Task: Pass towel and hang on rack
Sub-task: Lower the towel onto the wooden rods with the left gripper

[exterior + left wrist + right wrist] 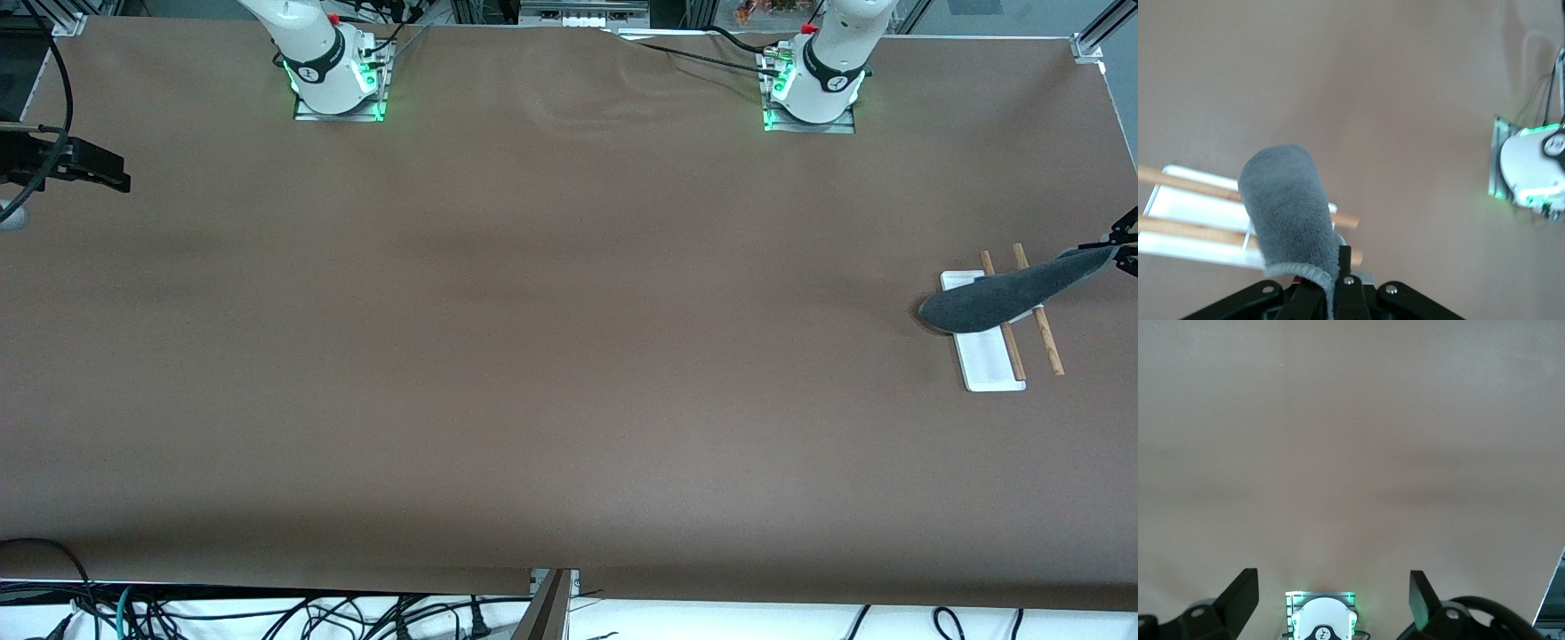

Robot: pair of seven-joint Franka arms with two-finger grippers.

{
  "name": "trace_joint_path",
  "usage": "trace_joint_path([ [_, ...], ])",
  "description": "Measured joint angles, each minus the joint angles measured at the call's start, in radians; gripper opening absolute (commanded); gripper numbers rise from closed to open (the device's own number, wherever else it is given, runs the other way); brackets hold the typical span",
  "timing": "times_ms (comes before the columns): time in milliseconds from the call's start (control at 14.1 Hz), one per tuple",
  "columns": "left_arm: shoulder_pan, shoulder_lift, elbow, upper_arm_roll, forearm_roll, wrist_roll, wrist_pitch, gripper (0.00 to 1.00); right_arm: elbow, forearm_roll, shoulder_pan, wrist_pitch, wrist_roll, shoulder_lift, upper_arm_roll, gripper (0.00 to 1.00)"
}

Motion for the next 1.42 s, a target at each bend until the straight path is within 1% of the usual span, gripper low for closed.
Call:
trace_joint_path([
  [142, 0.012, 0.022, 0.011, 0.017, 0.004, 0.053, 0.032, 0.00, 0.000, 0.001, 0.000, 0.001, 0.000, 0.000, 0.000, 1.00],
  [356, 0.017, 0.056, 0.029, 0.069, 0.004, 0.143, 0.081, 0.00, 0.003, 0.001, -0.001, 0.020, 0.000, -0.002, -0.004, 1.00],
  [569, 0.020, 0.125, 0.087, 0.093, 0.014, 0.193, 0.091, 0.00, 0.003, 0.001, -0.001, 0.029, 0.000, -0.002, -0.005, 1.00],
  [641, 0.021, 0.150, 0.104, 0.095, 0.026, 0.198, 0.093, 0.11, 0.003, 0.002, -0.001, 0.030, 0.000, -0.002, -0.005, 1.00],
  [712, 0.021, 0.171, 0.114, 0.098, 0.033, 0.203, 0.100, 0.70, 0.003, 0.005, -0.001, 0.030, 0.000, -0.002, -0.005, 1.00],
  [783, 0.021, 0.190, 0.121, 0.104, 0.035, 0.208, 0.110, 1.00, 0.003, 0.011, -0.001, 0.030, 0.000, -0.002, -0.006, 1.00],
  [996, 0.022, 0.227, 0.130, 0.127, 0.035, 0.214, 0.122, 1.00, 0.003, 0.028, -0.002, 0.029, 0.000, -0.002, -0.012, 1.00],
  [1210, 0.027, 0.233, 0.146, 0.137, 0.035, 0.214, 0.128, 1.00, 0.003, 0.034, -0.001, 0.028, 0.000, -0.002, -0.014, 1.00],
  [1423, 0.014, 0.232, 0.215, 0.131, 0.035, 0.214, 0.136, 1.00, 0.004, 0.036, 0.000, 0.028, -0.002, -0.002, -0.011, 1.00],
])
